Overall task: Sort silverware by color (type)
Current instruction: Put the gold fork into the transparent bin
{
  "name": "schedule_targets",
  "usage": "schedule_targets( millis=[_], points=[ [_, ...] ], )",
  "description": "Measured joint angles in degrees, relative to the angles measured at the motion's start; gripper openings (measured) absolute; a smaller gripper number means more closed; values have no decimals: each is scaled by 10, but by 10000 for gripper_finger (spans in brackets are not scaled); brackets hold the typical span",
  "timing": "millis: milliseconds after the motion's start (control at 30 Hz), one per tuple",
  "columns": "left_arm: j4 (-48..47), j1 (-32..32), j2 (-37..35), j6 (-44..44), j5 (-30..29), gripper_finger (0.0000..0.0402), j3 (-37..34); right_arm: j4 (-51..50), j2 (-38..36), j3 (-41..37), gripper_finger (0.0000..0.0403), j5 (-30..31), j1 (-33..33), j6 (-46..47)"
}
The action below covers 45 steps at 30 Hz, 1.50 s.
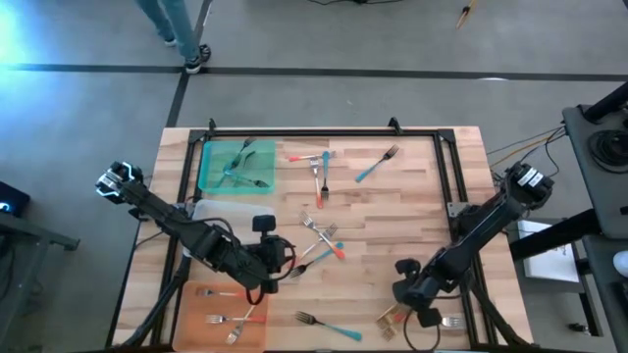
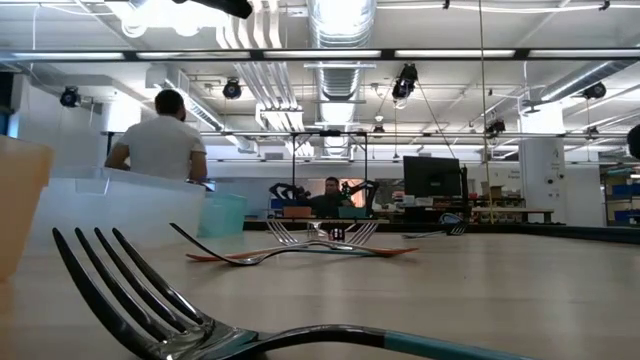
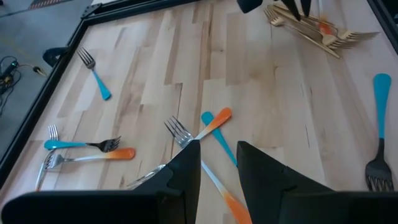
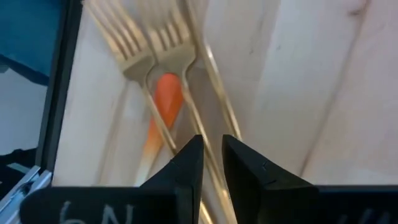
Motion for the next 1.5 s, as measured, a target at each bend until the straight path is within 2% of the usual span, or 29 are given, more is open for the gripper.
schedule_targets(
  millis=[500, 767, 1100, 1500],
  points=[
    [2, 0, 0, -2, 0, 87, 0, 9, 9, 0, 125, 18, 14, 14],
    [2, 0, 0, -2, 0, 87, 0, 24, 9, 1, 107, 11, 32, -5],
    [2, 0, 0, -2, 0, 87, 0, 24, 10, 1, 99, 45, 36, -7],
    [0, 0, 0, -2, 0, 87, 0, 36, 75, 3, 96, 45, 40, -6]
  ],
)
